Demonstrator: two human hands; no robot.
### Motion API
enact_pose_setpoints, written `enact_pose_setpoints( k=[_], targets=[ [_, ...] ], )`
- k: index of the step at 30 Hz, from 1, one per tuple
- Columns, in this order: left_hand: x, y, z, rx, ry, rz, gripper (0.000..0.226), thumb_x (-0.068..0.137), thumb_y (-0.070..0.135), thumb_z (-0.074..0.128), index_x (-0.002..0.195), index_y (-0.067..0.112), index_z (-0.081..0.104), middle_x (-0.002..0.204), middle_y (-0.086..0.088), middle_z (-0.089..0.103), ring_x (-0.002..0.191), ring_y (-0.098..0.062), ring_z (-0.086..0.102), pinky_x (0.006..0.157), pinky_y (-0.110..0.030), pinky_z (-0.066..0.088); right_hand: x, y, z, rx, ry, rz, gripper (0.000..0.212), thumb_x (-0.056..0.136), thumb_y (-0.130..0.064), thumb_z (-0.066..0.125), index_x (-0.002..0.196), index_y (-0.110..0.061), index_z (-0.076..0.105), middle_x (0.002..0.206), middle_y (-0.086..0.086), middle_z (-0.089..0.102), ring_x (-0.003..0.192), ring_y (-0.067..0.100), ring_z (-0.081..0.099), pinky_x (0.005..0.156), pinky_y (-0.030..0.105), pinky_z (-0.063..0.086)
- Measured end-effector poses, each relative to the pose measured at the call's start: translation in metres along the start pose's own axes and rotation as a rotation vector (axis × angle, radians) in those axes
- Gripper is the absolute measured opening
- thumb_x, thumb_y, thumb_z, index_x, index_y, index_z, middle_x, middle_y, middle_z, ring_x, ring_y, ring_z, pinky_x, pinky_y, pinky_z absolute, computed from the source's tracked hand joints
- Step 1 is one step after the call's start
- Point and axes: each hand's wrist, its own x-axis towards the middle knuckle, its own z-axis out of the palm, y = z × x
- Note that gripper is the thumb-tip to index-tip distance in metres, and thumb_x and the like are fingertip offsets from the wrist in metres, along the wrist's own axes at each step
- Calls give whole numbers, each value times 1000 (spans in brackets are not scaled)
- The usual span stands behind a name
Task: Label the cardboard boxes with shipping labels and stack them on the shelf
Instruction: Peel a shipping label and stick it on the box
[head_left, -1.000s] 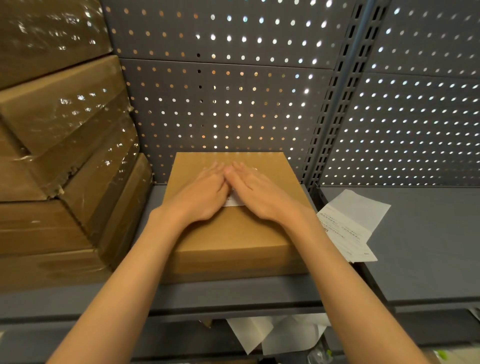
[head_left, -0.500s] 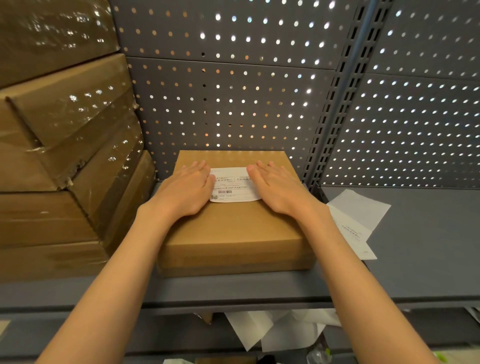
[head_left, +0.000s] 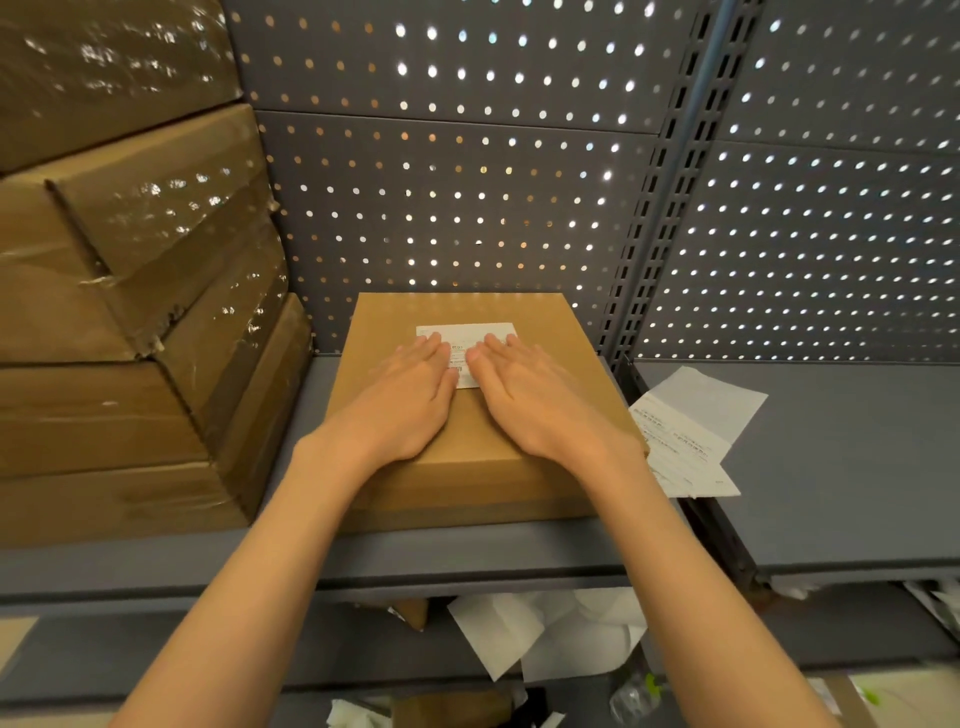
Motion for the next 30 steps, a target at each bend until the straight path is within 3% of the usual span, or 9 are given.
enact_pose_setpoints(
  k=[4, 8, 13, 17, 21, 25, 30],
  targets=[
    [-8, -11, -7, 28, 10, -33, 50, 103, 27, 20, 149, 7, 17, 158, -7, 11, 145, -16, 9, 114, -24, 4, -7, 16, -7, -47, 42, 69, 53, 103, -36, 11, 146, -10, 30, 155, 4, 27, 144, 20, 20, 115, 33, 11],
    [-13, -12, -10, 28, 31, -42, 48, 103, 27, 19, 146, 7, 24, 158, -5, 14, 145, -17, 11, 114, -26, 6, -8, 18, -6, -45, 41, 91, 55, 103, -38, 9, 149, -12, 25, 158, 3, 19, 145, 20, 15, 117, 33, 10],
    [-16, -1, -4, 7, 110, 35, 50, 103, 26, 20, 149, 7, 16, 158, -8, 11, 146, -15, 7, 114, -22, 0, -16, -2, -2, 24, 84, 23, 55, 103, -38, 13, 150, -11, 21, 158, 4, 16, 146, 14, 9, 119, 29, 5],
    [-22, 7, 8, -41, 72, 118, 51, 102, 22, 23, 150, 12, 8, 158, -5, 6, 145, -12, 3, 113, -20, -2, -24, -20, 9, -6, 115, -75, 51, 103, -35, 16, 146, -11, 32, 153, 6, 30, 144, 16, 16, 116, 27, 6],
    [-26, 7, 13, -31, 63, 120, 52, 101, 22, 23, 150, 14, 7, 159, -3, 6, 145, -11, 3, 113, -19, -3, -29, -22, 16, -23, 103, -48, 53, 103, -37, 16, 145, -11, 32, 151, 7, 34, 143, 17, 19, 115, 28, 8],
    [-27, 5, 12, 15, 76, 88, 50, 102, 25, 20, 150, 12, 12, 158, -5, 9, 145, -12, 6, 114, -22, 0, -31, -16, 16, -57, 77, 4, 55, 102, -40, 13, 150, -14, 24, 158, 6, 19, 146, 15, 11, 117, 30, 5],
    [-35, -4, 8, 63, 109, 26, 52, 102, 29, 20, 149, 8, 15, 158, -6, 12, 145, -15, 8, 115, -24, 1, -41, 3, 10, -56, 111, 96, 57, 101, -43, 12, 150, -15, 24, 158, 2, 17, 146, 12, 11, 118, 29, 6]
  ],
)
